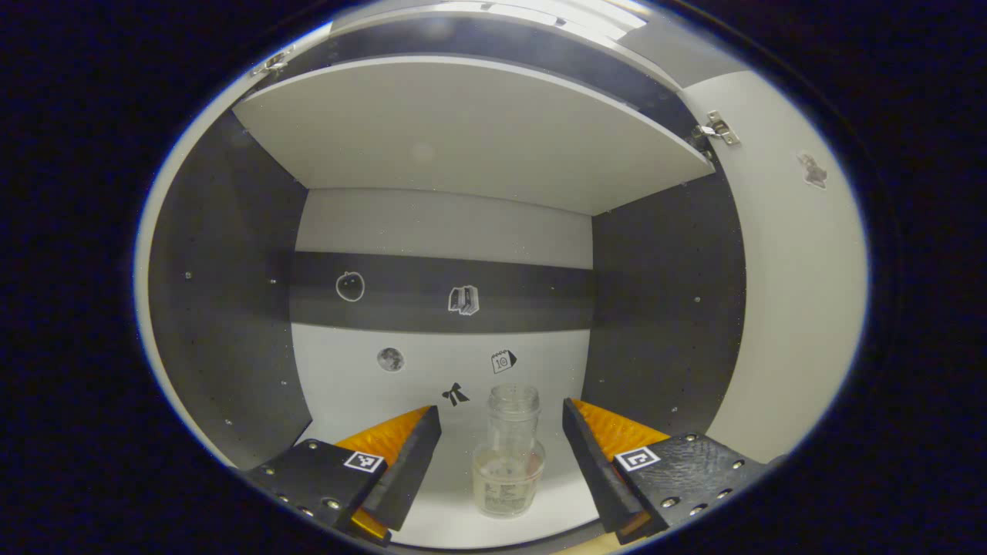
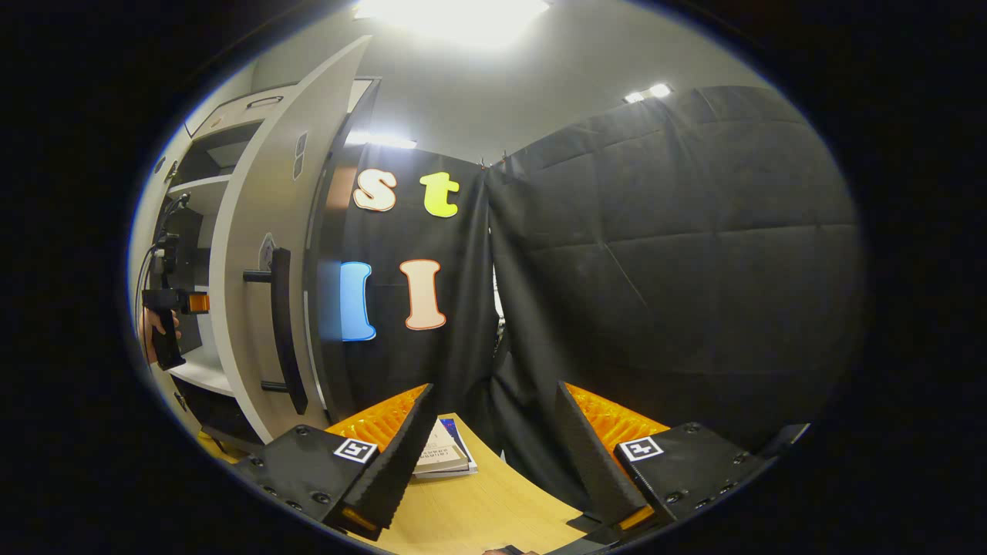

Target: Grasp the bottle in the cabinet with the left hand and place it on the coaster, then close the right door with the right hand and the left door with the left hand.

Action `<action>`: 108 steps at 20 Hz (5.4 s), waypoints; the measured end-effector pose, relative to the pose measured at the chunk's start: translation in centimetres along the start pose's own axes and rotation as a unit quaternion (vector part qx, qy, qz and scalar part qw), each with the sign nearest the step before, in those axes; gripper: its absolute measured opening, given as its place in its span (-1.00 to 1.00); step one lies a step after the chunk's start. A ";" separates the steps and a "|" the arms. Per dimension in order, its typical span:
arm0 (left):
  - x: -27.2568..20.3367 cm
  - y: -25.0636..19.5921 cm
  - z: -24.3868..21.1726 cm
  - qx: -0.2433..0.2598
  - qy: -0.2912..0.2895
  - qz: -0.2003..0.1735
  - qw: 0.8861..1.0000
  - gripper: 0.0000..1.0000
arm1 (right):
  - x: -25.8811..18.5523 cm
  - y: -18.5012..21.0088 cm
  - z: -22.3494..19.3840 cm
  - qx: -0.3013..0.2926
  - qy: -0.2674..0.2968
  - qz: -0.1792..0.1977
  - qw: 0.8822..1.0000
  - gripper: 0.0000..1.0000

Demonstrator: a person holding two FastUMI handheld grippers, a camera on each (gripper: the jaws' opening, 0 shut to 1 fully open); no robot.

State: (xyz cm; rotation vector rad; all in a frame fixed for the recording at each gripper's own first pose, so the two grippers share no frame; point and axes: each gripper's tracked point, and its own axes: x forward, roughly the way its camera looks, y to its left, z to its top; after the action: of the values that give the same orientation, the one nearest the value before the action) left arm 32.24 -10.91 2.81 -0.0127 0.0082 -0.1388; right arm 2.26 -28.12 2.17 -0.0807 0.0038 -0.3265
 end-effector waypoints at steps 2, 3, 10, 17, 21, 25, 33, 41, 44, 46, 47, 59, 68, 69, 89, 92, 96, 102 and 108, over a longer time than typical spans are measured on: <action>-0.3 0.2 0.3 -0.001 0.002 0.002 1.000 0.79 | -0.1 0.0 -0.5 0.004 0.002 -0.006 1.000 0.87; 0.0 0.2 0.3 0.001 0.004 0.002 1.000 0.80 | -0.2 0.0 -0.7 0.006 0.004 -0.008 1.000 0.96; 1.1 -1.3 -0.6 0.028 0.021 -0.009 0.999 0.80 | -0.4 -1.6 -1.2 0.021 0.008 -0.038 0.999 0.87; 1.5 -1.6 -1.1 0.021 0.032 -0.025 0.999 -0.29 | -0.6 -2.0 -2.4 0.033 0.021 -0.043 0.998 0.87; 0.0 -1.5 0.2 0.018 0.019 -0.030 0.999 -0.28 | -0.6 -1.9 -2.6 0.040 0.027 -0.042 0.998 0.87; -2.9 -2.4 2.8 0.027 -0.001 -0.058 0.998 -0.28 | -0.3 -1.5 -2.4 0.045 0.024 -0.039 0.998 0.96; -11.1 -4.5 6.0 -0.003 -0.016 -0.114 0.993 -0.29 | -0.6 0.0 -2.3 0.036 0.027 -0.019 0.999 0.87; -17.3 -4.7 1.2 -0.040 -0.002 -0.136 0.990 -0.23 | -0.9 0.0 -0.5 0.028 0.008 -0.024 0.999 0.96; -19.7 -5.0 -2.8 -0.044 0.004 -0.145 0.989 -0.35 | -1.4 -0.6 -0.6 0.033 0.012 -0.044 0.998 0.96; -21.0 -5.6 -5.8 -0.041 0.009 -0.152 0.987 -0.43 | -2.0 -0.6 -0.5 0.058 0.013 -0.055 0.997 0.96; -21.7 -6.0 -7.6 -0.040 0.014 -0.158 0.987 -0.14 | -2.2 -0.5 -0.7 0.069 0.015 -0.060 0.996 0.96; -26.9 -12.2 -26.2 -0.020 0.097 -0.265 0.959 -0.28 | -6.9 1.7 -0.5 0.027 0.025 -0.061 0.997 0.87; -28.7 -13.9 -31.9 0.012 0.104 -0.289 0.952 -0.26 | -10.4 2.4 -0.2 0.009 0.037 -0.087 0.995 0.96; -28.9 -13.7 -32.3 0.014 0.101 -0.288 0.952 -0.26 | -10.7 2.4 -0.4 0.007 0.041 -0.090 0.995 0.96; -33.5 -9.9 -29.1 -0.011 0.091 -0.219 0.971 1.00 | -11.1 3.3 -0.8 -0.006 0.067 -0.087 0.994 0.96; -35.3 -7.5 -25.5 0.017 0.086 -0.164 0.983 1.00 | -10.7 3.5 -0.6 -0.002 0.041 -0.076 0.996 0.87; -36.9 -4.2 -19.0 0.034 0.077 -0.055 0.995 1.00 | -9.4 3.9 -2.1 0.002 0.050 -0.024 0.998 0.88; -37.9 -1.1 -14.9 0.050 0.079 0.110 0.990 0.92 | -8.0 4.3 -2.9 0.009 0.038 0.046 0.998 0.96; -40.1 -1.7 -9.5 0.077 0.058 0.195 0.976 1.00 | -6.9 4.9 -3.0 0.028 0.034 0.124 0.991 0.87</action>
State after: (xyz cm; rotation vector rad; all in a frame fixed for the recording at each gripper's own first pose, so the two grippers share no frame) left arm -7.77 -7.17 -6.33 0.1505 0.1155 0.2528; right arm -2.74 -21.56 -1.25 -0.0124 0.0723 -0.0797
